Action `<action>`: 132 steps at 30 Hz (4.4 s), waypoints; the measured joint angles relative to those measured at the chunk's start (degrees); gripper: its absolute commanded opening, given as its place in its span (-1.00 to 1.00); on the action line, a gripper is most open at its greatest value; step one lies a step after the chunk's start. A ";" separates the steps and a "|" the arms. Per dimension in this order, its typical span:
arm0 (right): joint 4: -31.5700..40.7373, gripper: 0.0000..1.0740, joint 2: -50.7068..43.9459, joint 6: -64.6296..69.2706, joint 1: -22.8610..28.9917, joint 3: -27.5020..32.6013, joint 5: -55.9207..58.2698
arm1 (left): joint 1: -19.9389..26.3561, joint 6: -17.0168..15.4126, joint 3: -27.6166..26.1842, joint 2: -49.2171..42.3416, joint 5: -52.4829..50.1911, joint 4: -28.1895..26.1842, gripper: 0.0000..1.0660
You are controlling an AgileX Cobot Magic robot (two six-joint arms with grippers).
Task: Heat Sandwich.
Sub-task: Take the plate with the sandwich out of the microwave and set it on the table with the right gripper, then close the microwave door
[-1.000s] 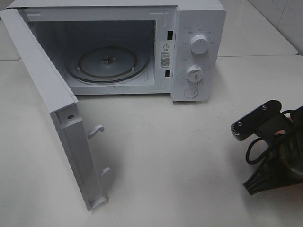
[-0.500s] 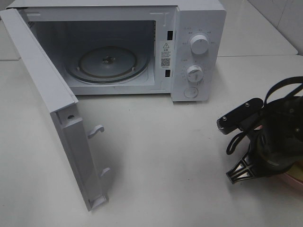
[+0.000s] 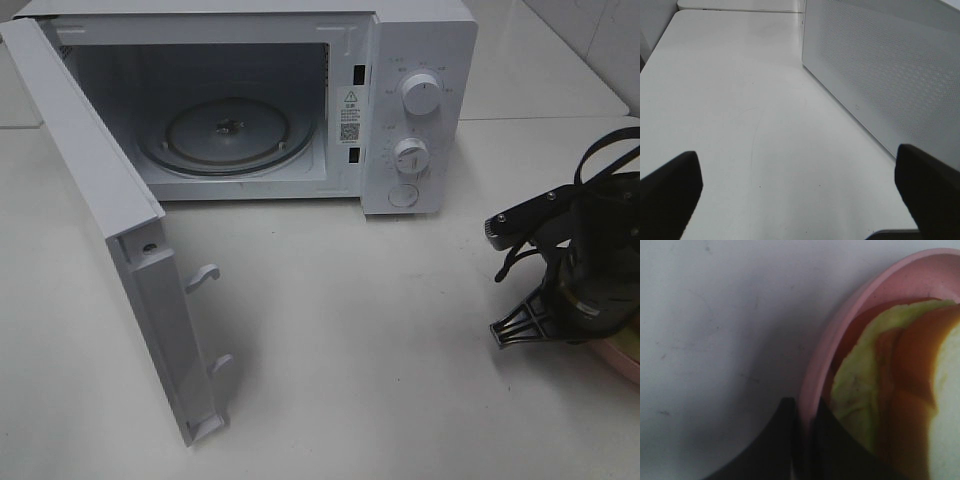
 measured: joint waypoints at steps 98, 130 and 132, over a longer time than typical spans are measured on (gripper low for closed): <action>47.61 0.42 -44.29 -51.28 -5.61 -1.43 12.89 | 0.00 0.00 0.00 0.00 0.00 0.00 0.83; 55.46 0.41 -81.36 -63.66 -5.84 -1.20 37.82 | 0.00 0.00 0.00 0.00 0.00 0.00 0.83; 55.46 0.41 -84.28 -63.71 -6.93 -0.06 37.82 | 0.00 0.00 0.00 0.00 0.00 0.00 0.83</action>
